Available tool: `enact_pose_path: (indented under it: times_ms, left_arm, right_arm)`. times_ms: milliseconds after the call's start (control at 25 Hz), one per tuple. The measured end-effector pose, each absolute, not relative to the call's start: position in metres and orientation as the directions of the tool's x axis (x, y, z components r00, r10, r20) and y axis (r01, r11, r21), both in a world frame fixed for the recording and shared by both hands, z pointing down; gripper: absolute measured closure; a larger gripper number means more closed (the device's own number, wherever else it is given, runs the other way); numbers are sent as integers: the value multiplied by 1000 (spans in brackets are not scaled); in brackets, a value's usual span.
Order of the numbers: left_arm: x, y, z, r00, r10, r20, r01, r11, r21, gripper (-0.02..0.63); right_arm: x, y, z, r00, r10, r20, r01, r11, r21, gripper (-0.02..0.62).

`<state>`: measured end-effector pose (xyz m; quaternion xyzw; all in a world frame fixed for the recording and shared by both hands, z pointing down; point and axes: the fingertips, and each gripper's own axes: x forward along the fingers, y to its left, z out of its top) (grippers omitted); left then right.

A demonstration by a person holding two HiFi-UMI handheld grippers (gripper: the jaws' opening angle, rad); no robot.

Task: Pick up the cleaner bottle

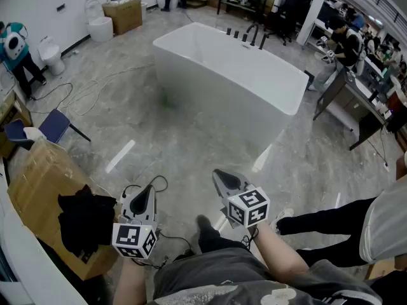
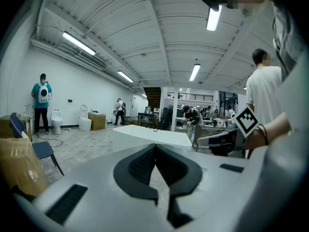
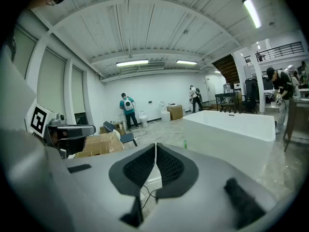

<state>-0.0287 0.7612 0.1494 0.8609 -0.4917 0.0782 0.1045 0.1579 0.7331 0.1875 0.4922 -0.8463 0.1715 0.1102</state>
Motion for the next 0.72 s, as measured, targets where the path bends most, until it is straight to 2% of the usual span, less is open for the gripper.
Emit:
enact_pose_path:
  times_ms: [360, 720]
  left_arm:
    - [-51, 803, 146, 503, -837, 215, -864, -496, 89, 592]
    - [-80, 824, 149, 503, -844, 185, -863, -480, 157, 591]
  right_arm:
    - [138, 788, 192, -468, -807, 360, -884, 435, -174, 565]
    - [132, 818, 188, -433, -833, 345, -901, 387, -195, 565]
